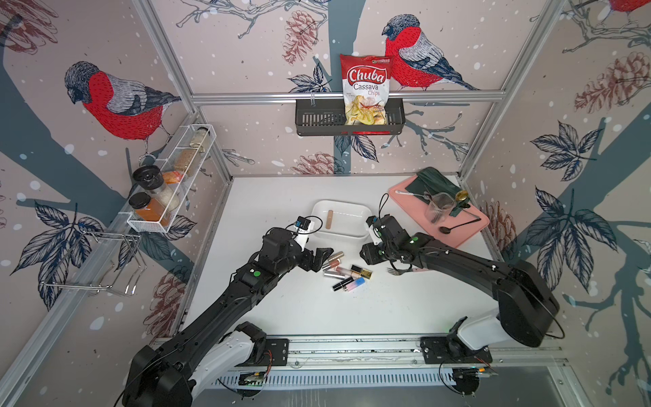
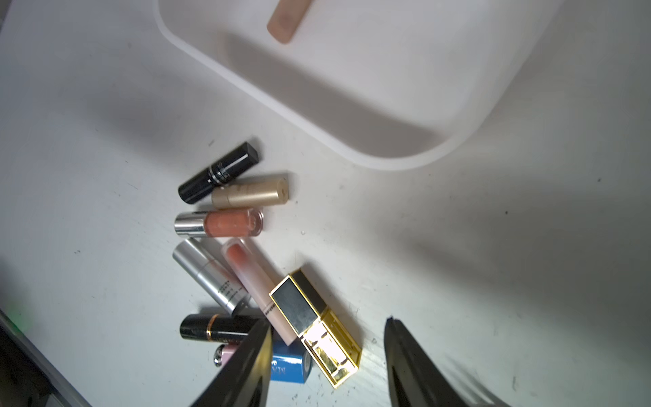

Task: Put the lipstick into the storage box
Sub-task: Pick up the lipstick at the center of the board.

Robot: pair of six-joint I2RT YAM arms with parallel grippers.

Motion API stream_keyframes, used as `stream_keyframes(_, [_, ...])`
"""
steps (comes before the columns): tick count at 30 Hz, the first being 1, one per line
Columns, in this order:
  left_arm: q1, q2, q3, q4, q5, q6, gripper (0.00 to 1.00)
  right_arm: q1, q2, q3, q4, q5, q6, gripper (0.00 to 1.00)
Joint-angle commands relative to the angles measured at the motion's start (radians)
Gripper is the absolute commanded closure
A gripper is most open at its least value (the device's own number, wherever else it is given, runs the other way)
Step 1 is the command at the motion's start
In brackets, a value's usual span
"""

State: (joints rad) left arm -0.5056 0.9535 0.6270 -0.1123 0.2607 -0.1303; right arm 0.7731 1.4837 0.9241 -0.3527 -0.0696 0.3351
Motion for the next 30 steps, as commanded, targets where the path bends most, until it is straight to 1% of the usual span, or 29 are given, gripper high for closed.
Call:
stream_keyframes(1, [0.0, 0.006, 0.008, 0.028, 0.041, 0.009, 0.04, 0.018, 0.008, -0.041, 0.001, 0.057, -0.043, 0.45])
stream_keyframes(4, [-0.002, 0.005, 0.004, 0.03, 0.035, 0.009, 0.04, 0.033, 0.047, -0.051, 0.003, 0.092, -0.063, 0.46])
stream_keyframes(7, [-0.002, 0.011, 0.006, 0.027, 0.032, 0.009, 0.04, 0.038, 0.077, -0.052, 0.011, 0.095, -0.079, 0.46])
stream_keyframes(14, [-0.002, 0.019, 0.009, 0.023, 0.025, 0.011, 0.04, 0.057, 0.091, -0.055, 0.038, 0.063, -0.096, 0.46])
stream_keyframes(19, [-0.001, 0.022, 0.011, 0.022, 0.022, 0.012, 0.04, 0.079, 0.099, -0.06, 0.058, 0.036, -0.108, 0.44])
stream_keyframes(30, [-0.001, 0.02, 0.01, 0.019, 0.017, 0.011, 0.04, 0.092, 0.152, -0.051, 0.08, 0.031, -0.108, 0.43])
